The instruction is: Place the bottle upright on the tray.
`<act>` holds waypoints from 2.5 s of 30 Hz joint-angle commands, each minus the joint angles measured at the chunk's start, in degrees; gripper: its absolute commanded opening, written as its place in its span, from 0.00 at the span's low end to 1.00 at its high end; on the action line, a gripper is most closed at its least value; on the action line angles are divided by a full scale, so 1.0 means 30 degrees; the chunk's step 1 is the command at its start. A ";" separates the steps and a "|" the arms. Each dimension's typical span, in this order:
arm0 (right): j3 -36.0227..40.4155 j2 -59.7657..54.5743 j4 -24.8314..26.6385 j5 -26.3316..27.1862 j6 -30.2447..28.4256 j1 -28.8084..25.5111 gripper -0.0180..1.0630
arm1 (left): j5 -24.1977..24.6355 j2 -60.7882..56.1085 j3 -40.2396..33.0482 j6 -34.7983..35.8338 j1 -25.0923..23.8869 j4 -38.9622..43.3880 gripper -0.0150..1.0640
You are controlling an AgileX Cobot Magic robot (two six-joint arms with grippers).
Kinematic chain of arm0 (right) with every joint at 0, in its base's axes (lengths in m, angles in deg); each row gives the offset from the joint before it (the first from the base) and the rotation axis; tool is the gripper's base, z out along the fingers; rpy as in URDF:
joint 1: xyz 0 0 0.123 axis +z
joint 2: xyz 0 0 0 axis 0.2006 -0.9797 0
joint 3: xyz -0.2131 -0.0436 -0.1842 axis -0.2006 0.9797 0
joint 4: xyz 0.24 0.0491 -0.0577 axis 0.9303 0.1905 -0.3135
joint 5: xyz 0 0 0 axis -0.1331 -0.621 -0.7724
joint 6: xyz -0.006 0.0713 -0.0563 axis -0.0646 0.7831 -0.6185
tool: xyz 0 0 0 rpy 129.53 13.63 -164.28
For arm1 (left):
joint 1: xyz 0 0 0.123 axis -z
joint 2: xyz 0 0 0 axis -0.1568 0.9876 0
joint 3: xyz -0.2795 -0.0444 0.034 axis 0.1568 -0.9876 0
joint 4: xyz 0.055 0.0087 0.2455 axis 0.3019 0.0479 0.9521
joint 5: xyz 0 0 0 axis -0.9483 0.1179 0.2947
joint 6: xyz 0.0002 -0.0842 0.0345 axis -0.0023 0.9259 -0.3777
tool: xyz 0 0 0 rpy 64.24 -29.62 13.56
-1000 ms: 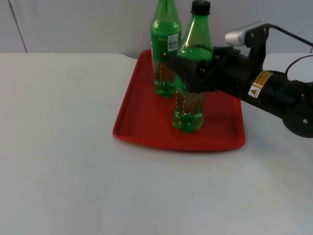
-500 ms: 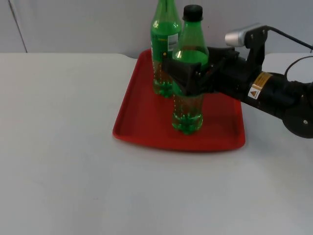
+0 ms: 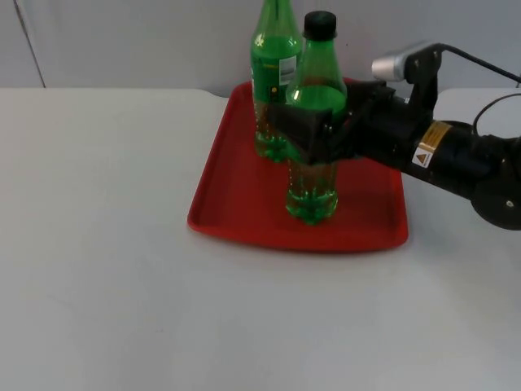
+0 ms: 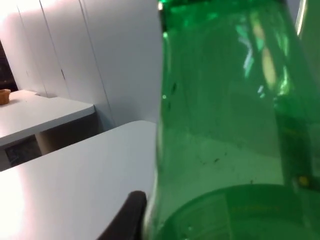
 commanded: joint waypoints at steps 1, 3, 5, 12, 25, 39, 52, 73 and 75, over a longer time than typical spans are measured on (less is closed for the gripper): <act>-0.0052 -0.0035 -0.1817 0.0060 -0.0224 -0.0040 0.99 | -0.0061 -0.0069 -0.0101 -0.0045 0.0058 0.0024 0.99; -0.0052 -0.0035 -0.2338 0.0060 -0.0310 -0.0040 0.99 | -0.0061 -0.0069 -0.0101 -0.0045 0.0058 0.0024 0.99; -0.0052 -0.0035 -0.2725 0.0060 -0.0581 -0.0040 0.99 | -0.0061 -0.0069 -0.0101 -0.0045 0.0058 0.0024 0.99; -0.0052 -0.0035 -0.2861 0.0060 -0.0729 -0.0040 0.99 | -0.0061 -0.0069 -0.0101 -0.0045 0.0058 0.0024 0.99; 0.1807 0.2188 -0.3207 -0.1253 -0.1233 -0.0071 0.99 | -0.0061 -0.0069 -0.0101 -0.0080 0.0058 0.0024 0.99; 0.3564 0.5642 -0.3022 -0.8784 -0.0910 -0.0071 0.99 | -0.0061 -0.0069 -0.0101 -0.0080 0.0058 0.0024 0.99; 0.3829 0.9429 -0.8565 -1.3801 0.7035 -0.0071 0.99 | -0.0061 -0.0069 -0.0101 -0.0080 0.0058 -0.0011 0.99; 0.5998 1.4935 -2.1604 -1.4370 2.1988 -0.0071 0.99 | -0.0061 -0.0069 -0.0101 -0.0080 0.0058 -0.0011 0.99; 0.6233 1.5989 -2.1604 -1.4370 2.2054 -0.0071 0.99 | -0.0061 -0.0069 -0.0101 -0.0080 0.0058 -0.0011 0.99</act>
